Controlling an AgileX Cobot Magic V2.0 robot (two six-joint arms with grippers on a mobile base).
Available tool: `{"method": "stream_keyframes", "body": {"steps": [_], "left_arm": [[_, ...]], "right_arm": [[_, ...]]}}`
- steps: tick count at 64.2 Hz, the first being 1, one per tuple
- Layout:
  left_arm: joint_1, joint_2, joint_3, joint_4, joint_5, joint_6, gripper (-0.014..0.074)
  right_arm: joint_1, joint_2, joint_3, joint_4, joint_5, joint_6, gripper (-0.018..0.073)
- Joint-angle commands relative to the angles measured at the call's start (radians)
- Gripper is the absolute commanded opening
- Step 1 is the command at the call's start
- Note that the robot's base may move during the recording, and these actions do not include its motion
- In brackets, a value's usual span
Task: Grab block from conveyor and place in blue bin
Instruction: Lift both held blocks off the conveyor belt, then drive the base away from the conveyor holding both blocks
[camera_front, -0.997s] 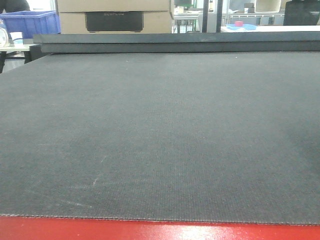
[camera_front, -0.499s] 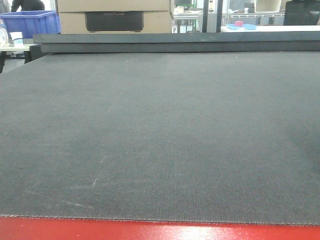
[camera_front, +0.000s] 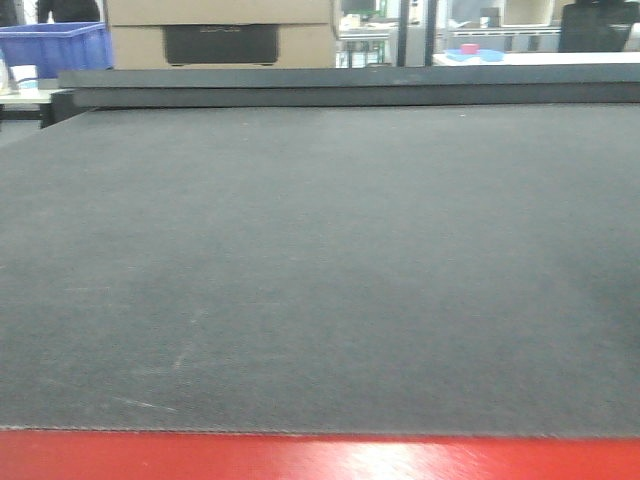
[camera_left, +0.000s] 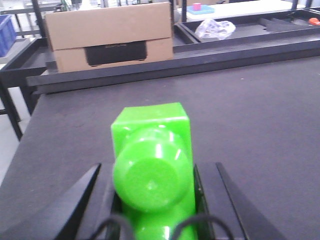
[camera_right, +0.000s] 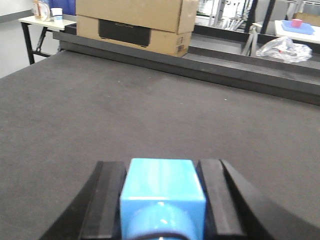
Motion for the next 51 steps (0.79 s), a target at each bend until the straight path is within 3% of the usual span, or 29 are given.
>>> {"method": "stream_keyframes", "body": {"steps": [1,51], "left_arm": [[-0.006,-0.004,0.003,0.0,-0.02,-0.006,-0.0111],[-0.006,-0.004,0.003,0.0,-0.02,-0.006,-0.0111]], "right_arm": [[0.0,-0.005,0.0,-0.006,-0.031,-0.004,-0.0154],[0.0,-0.005,0.0,-0.006,-0.031,-0.004,-0.0154]]}}
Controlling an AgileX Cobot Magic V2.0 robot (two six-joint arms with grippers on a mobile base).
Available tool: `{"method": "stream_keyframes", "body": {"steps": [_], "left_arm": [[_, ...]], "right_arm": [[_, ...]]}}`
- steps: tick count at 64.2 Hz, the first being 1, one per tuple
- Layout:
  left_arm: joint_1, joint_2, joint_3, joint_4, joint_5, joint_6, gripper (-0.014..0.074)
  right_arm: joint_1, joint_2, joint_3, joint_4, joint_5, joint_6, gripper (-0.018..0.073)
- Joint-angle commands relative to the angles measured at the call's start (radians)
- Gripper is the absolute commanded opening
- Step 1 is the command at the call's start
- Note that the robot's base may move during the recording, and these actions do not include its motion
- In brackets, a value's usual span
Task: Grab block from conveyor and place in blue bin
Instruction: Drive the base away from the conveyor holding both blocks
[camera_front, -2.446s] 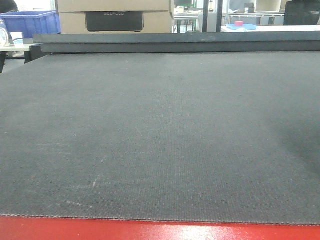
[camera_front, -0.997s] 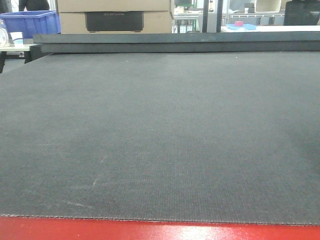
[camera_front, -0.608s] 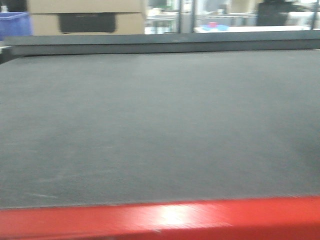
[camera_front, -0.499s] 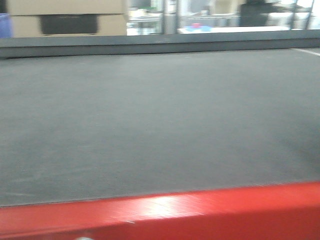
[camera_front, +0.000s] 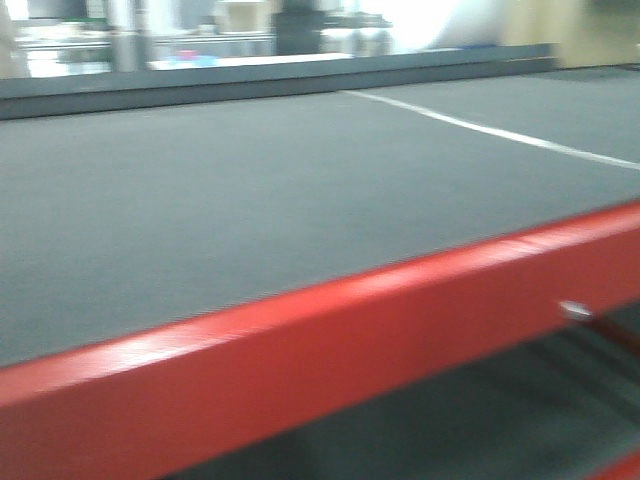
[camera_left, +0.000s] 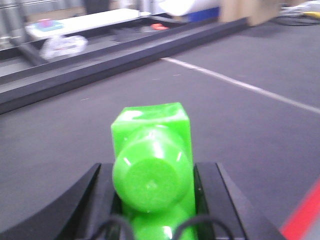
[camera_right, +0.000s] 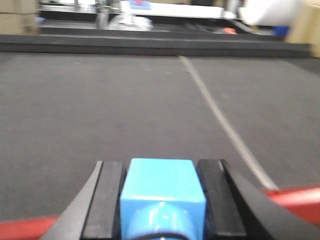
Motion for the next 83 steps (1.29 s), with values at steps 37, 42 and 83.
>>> {"method": "stream_keyframes", "body": {"steps": [37,42,83], "left_arm": [[-0.006,-0.004,0.003,0.0,-0.02,-0.006,-0.0111],[-0.006,-0.004,0.003,0.0,-0.02,-0.006,-0.0111],[-0.006,-0.004,0.003,0.0,-0.02,-0.006,-0.0111]], "right_arm": [[0.0,-0.005,0.0,-0.006,-0.029,-0.002,-0.0154],[0.0,-0.005,0.0,-0.006,-0.029,-0.002,-0.0154],[0.0,-0.005,0.0,-0.006,-0.029,-0.002,-0.0154]]}}
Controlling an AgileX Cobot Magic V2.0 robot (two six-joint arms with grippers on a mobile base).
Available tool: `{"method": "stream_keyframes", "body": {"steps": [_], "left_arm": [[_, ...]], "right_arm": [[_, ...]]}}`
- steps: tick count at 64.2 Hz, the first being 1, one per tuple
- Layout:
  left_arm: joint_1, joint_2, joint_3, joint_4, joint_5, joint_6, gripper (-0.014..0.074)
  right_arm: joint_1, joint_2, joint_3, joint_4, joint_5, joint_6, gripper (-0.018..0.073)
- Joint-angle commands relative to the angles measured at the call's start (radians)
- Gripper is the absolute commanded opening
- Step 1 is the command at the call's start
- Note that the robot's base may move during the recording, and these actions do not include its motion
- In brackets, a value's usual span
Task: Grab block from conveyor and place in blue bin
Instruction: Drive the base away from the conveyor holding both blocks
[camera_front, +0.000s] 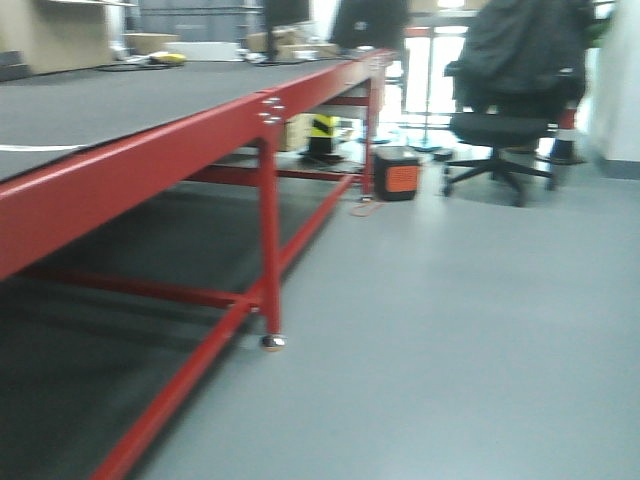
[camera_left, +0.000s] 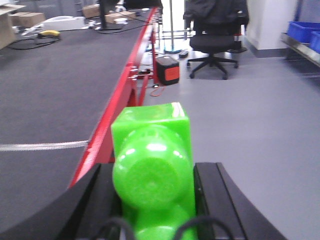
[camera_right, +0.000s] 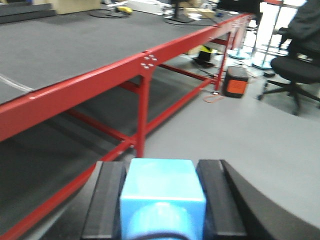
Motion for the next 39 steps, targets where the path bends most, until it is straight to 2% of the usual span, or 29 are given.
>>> {"method": "stream_keyframes", "body": {"steps": [1,39], "left_arm": [[-0.006,-0.004,0.002,0.0,-0.018,-0.006,-0.0111],[-0.006,-0.004,0.002,0.0,-0.018,-0.006,-0.0111]], "right_arm": [[0.0,-0.005,0.0,-0.006,-0.029,-0.002,-0.0154],[0.0,-0.005,0.0,-0.006,-0.029,-0.002,-0.0154]]}}
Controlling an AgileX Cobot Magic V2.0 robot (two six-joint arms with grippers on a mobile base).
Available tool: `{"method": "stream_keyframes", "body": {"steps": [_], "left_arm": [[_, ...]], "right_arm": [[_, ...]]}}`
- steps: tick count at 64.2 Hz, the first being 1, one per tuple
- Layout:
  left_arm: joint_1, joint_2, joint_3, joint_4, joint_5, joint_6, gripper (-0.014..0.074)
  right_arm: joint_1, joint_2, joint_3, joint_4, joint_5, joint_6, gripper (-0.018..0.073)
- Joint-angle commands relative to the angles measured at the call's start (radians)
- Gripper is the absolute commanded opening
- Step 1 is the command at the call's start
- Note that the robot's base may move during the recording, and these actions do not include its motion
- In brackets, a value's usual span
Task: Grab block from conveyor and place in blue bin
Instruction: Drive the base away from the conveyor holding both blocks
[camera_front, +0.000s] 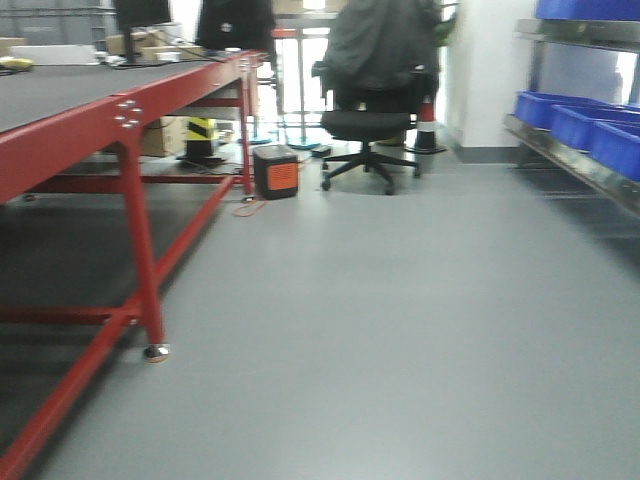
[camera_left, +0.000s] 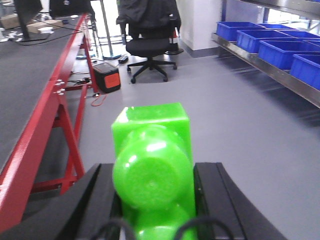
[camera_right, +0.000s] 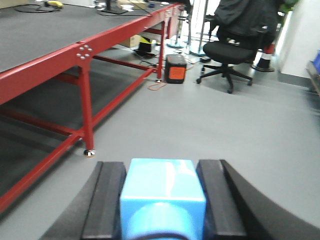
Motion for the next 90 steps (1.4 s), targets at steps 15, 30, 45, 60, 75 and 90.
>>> {"method": "stream_keyframes", "body": {"steps": [15,30,45,60,75,90], "left_arm": [[-0.006,-0.004,0.002,0.0,-0.018,-0.006,-0.0111],[-0.006,-0.004,0.002,0.0,-0.018,-0.006,-0.0111],[-0.006,-0.004,0.002,0.0,-0.018,-0.006,-0.0111],[-0.006,-0.004,0.002,0.0,-0.018,-0.006,-0.0111],[-0.006,-0.004,0.002,0.0,-0.018,-0.006,-0.0111],[-0.006,-0.004,0.002,0.0,-0.018,-0.006,-0.0111]], "right_arm": [[0.0,-0.005,0.0,-0.006,-0.027,-0.002,-0.0154],[0.0,-0.005,0.0,-0.006,-0.027,-0.002,-0.0154],[0.0,-0.005,0.0,-0.006,-0.027,-0.002,-0.0154],[0.0,-0.005,0.0,-0.006,-0.027,-0.002,-0.0154],[0.0,-0.005,0.0,-0.006,-0.027,-0.002,-0.0154],[0.0,-0.005,0.0,-0.006,-0.027,-0.002,-0.0154]]}}
